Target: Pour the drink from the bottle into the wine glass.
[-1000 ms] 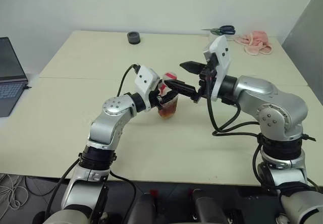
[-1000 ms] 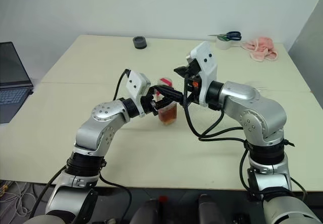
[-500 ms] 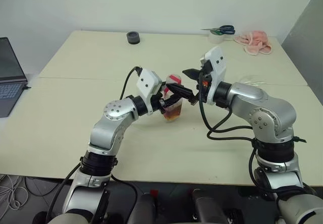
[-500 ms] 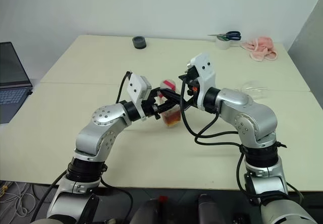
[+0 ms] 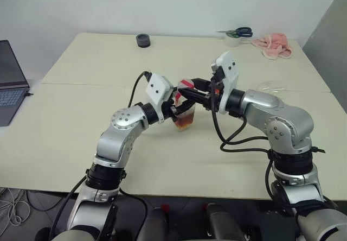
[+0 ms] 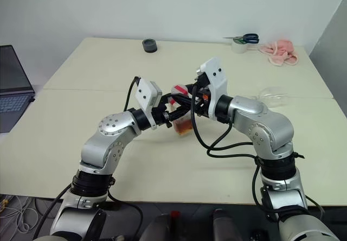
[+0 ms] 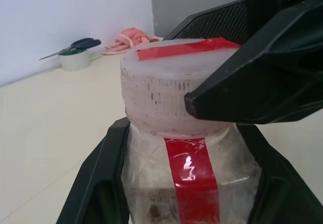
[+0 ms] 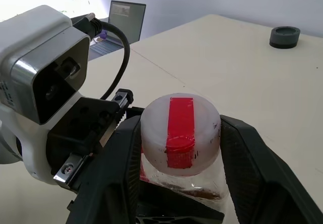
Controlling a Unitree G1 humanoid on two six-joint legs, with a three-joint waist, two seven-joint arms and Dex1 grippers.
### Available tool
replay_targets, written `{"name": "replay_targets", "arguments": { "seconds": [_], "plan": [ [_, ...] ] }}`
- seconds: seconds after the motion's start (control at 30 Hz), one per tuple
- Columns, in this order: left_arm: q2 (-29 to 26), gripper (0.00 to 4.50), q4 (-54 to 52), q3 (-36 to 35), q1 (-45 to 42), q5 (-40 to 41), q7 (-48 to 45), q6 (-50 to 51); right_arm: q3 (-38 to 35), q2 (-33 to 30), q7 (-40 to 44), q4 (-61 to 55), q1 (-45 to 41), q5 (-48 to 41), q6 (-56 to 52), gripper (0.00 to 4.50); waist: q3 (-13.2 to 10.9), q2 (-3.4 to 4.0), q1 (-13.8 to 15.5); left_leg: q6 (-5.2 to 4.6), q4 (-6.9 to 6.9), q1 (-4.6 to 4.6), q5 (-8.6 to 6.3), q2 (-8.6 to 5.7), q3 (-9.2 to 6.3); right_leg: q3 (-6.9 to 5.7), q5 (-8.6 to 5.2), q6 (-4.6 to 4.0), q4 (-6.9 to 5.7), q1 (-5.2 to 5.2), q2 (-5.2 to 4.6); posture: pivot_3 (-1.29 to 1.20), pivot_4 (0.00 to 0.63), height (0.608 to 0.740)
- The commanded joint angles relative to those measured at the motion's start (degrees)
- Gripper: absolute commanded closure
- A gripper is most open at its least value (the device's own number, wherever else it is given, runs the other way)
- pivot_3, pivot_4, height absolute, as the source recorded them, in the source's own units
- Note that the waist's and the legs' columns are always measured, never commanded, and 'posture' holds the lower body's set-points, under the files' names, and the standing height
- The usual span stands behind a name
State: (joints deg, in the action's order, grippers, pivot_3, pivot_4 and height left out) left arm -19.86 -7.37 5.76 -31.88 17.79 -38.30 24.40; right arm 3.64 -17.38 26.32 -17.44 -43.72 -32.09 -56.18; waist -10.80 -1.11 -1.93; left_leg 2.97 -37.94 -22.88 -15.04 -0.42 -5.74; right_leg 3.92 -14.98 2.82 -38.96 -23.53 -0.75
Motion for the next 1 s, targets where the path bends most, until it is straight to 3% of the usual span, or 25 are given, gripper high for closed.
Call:
{"name": "replay_targets", "arguments": {
  "seconds": [0.03,0.13,0.33,0.43,0.6,0.83,0.87,1.0],
  "plan": [
    [-0.08,2.35,-3.88,-0.98,-0.66,1.77,-0.97,-0.43,-1.50,-1.37,2.88,1.55,-1.52,0.17,3.75,2.60,0.00,0.00,-0.01,0.00,0.00,0.00,0.00,0.00,0.00,0.00,0.00,0.00,0.00,0.00,0.00,0.00,0.150,0.740],
    [-0.37,2.35,-4.30,-0.86,-1.01,3.29,-2.53,1.01,-0.51,-6.07,17.33,4.42,-2.20,-3.35,7.24,2.60,-0.01,0.01,-0.02,0.00,0.00,-0.01,0.00,-0.02,0.01,0.00,0.00,0.00,0.01,0.01,0.00,0.00,0.150,0.740],
    [-1.64,2.35,-5.84,0.66,-0.55,4.77,-6.43,2.88,4.75,-12.57,45.59,19.59,-7.92,-1.17,21.15,2.60,-0.01,0.01,-0.24,-0.01,0.04,0.04,-0.01,0.00,0.03,-0.02,0.00,0.01,0.11,0.08,0.01,0.00,0.150,0.740],
    [-1.88,2.35,-6.47,0.86,-0.31,5.06,-6.93,3.51,5.54,-13.02,52.30,24.12,-9.15,-0.37,24.62,2.60,-0.01,0.02,-0.37,-0.01,0.05,0.05,-0.01,0.04,-0.02,-0.05,0.00,0.01,0.09,0.08,0.06,0.00,0.150,0.740],
    [-2.00,2.35,-7.13,0.41,0.44,4.91,-6.09,3.91,3.47,-12.25,50.56,26.27,-10.42,0.98,25.76,2.61,-0.02,0.02,-0.52,0.00,0.02,0.05,0.00,0.05,-0.01,-0.02,0.00,0.00,0.07,0.07,0.05,0.00,0.150,0.740],
    [-2.04,2.35,-4.90,0.94,0.62,3.41,-5.63,2.10,-2.51,-13.30,42.63,15.00,-8.34,-4.26,17.94,0.18,-0.02,0.02,-0.28,0.01,0.03,0.00,0.00,0.01,-0.11,-0.06,0.00,0.00,0.09,0.06,-0.05,0.00,0.150,0.740],
    [-1.98,2.35,-4.60,0.97,0.54,3.24,-5.67,1.89,-3.00,-13.40,41.51,14.03,-8.10,-4.39,17.51,0.00,-0.02,0.02,-0.23,0.01,0.02,-0.01,0.00,0.00,-0.11,-0.07,0.00,0.00,0.10,0.06,-0.05,0.00,0.150,0.740],
    [-1.37,2.35,-0.29,1.66,-1.37,-0.61,-3.91,-1.27,-2.94,-15.85,30.24,7.01,-4.36,1.41,14.93,0.00,-0.02,0.02,0.12,0.00,0.00,0.00,0.00,-0.02,-0.10,-0.08,0.00,0.00,0.09,0.08,-0.05,0.00,0.150,0.740]
  ]
}}
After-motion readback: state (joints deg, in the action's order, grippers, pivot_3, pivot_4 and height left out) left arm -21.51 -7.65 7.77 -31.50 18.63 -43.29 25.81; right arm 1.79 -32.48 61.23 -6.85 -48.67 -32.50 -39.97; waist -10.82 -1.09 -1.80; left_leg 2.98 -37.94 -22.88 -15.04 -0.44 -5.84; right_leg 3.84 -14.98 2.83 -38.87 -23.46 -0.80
